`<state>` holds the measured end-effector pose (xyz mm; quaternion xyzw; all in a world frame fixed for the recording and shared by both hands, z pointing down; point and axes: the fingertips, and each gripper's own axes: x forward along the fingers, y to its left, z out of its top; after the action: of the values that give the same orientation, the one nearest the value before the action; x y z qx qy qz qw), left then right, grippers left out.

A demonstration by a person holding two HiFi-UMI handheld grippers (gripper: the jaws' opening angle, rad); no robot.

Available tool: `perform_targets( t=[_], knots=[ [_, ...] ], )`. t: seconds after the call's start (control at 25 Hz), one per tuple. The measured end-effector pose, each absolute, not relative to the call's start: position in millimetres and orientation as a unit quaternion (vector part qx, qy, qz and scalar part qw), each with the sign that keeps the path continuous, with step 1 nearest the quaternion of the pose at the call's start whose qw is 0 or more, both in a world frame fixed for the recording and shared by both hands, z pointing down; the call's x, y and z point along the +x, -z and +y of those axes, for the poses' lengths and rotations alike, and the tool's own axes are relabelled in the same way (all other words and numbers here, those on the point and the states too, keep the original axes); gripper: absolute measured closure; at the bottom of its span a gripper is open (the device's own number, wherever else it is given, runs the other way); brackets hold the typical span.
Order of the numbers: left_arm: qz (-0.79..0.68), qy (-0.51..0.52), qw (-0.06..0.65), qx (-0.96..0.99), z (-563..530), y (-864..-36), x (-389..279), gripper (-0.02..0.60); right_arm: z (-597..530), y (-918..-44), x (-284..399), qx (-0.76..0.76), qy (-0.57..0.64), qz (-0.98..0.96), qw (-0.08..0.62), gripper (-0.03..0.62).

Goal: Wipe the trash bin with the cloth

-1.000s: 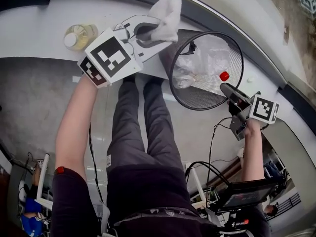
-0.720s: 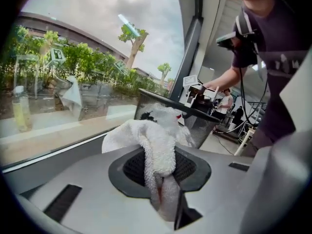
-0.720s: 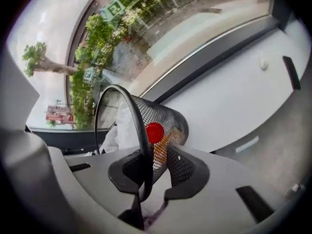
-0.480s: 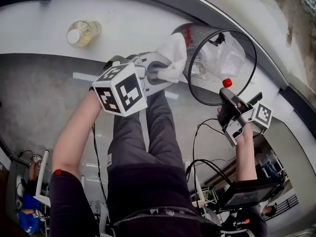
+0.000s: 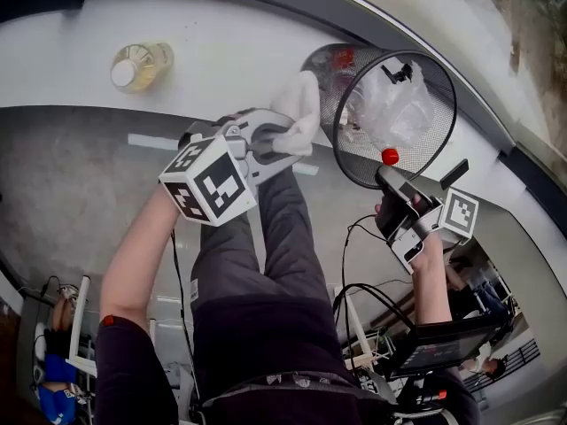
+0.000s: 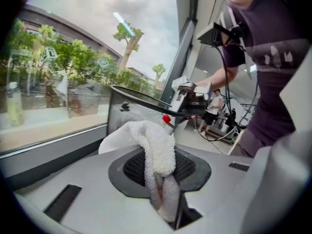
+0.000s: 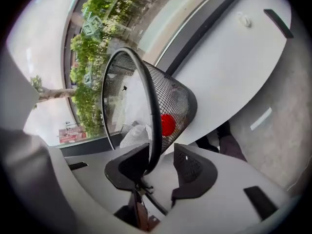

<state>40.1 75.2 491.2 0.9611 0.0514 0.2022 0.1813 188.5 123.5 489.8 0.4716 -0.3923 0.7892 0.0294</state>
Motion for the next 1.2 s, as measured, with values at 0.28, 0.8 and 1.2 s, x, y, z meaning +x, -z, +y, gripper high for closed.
perform_targets(
  t=[0.28,0.8,1.2],
  knots=[
    [-0.078,-0.178,0.174,0.965,-30.9,-487.8,22.1,0.495,110.2,-481.6,256.9,0.499,-0.695,-0.481,0.195,0.454],
    [-0.029,-0.189,0.247,0.95,2.8,-487.7,50.9,0.495,118.8,-485.3,215.1,0.442,-0.798,-0.409,0.006,0.493],
    [0.103,-0.218,0.225,0.944,106.6,-478.5,47.1,0.495,136.8,-481.9,144.9,0.372,-0.861,-0.34,-0.068,0.494]
  ],
)
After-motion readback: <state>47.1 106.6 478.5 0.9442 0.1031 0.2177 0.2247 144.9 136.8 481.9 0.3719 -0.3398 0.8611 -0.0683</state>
